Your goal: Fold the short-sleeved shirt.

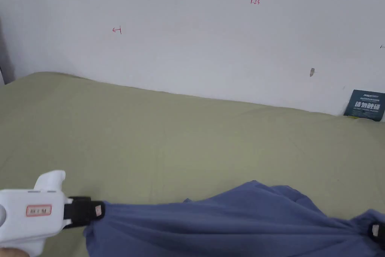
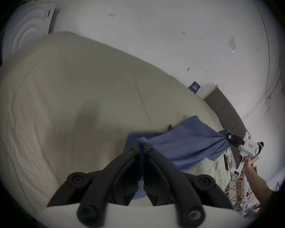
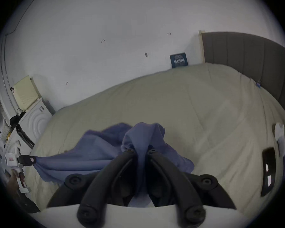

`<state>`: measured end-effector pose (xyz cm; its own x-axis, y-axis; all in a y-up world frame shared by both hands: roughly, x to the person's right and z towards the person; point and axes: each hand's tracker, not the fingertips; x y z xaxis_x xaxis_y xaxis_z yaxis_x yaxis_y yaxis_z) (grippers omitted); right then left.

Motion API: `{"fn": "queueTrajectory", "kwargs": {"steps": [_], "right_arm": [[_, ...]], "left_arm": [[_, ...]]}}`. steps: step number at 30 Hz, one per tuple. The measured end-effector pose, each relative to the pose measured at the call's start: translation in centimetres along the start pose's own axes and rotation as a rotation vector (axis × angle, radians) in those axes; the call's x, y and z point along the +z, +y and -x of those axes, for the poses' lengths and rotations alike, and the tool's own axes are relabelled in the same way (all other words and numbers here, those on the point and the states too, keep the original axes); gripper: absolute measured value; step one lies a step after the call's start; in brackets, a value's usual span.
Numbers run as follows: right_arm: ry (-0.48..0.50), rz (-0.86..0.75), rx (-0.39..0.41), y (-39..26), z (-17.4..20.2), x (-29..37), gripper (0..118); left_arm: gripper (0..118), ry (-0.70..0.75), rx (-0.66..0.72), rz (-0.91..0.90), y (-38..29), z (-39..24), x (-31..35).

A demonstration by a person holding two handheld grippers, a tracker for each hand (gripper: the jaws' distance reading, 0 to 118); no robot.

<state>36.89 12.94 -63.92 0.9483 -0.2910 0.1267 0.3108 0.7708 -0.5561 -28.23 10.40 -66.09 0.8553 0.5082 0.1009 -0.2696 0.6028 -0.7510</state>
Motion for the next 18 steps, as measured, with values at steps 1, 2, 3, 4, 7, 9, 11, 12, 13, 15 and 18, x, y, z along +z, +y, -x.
{"fn": "queueTrajectory", "kwargs": {"steps": [1,2,3,4,7,9,11,12,13,15,18], "right_arm": [[-0.013,0.029,-0.002,-0.9,-0.3,0.2,9],[-0.020,0.042,-0.003,-1.6,-0.5,0.3,9],[-0.029,0.062,-0.007,-2.2,-0.7,0.4,9],[-0.035,0.081,-0.011,-2.8,-0.9,0.6,9],[-0.041,0.109,-0.021,-4.6,-1.4,1.7,9],[-0.039,0.116,-0.027,-5.3,-1.6,2.6,9],[-0.032,0.114,-0.030,-6.0,-2.7,3.0,9],[-0.032,0.117,-0.035,-6.1,-2.7,3.2,9],[-0.030,0.121,-0.037,-6.3,-2.8,3.6,9],[-0.034,0.121,-0.026,-6.8,-2.6,4.2,9],[-0.030,0.110,-0.014,-7.4,-2.5,4.8,14]], "left_arm": [[2,0.002,0.011,0.005,-0.9,0.3,0.3],[2,-0.003,0.031,0.017,-1.6,0.7,0.4],[2,0.000,0.050,0.028,-2.3,0.9,0.7],[2,-0.003,0.061,0.035,-3.1,1.0,1.1],[2,-0.008,0.041,0.054,-5.2,0.9,2.6],[2,-0.006,0.036,0.070,-6.3,0.9,3.6],[2,-0.013,0.032,0.079,-7.6,1.0,4.7],[2,-0.011,0.031,0.082,-8.0,1.0,5.0],[2,-0.006,0.033,0.085,-8.4,1.9,5.0],[2,0.000,0.041,0.088,-9.1,1.9,5.4],[4,0.009,0.026,0.079,-10.0,1.4,5.7]]}}
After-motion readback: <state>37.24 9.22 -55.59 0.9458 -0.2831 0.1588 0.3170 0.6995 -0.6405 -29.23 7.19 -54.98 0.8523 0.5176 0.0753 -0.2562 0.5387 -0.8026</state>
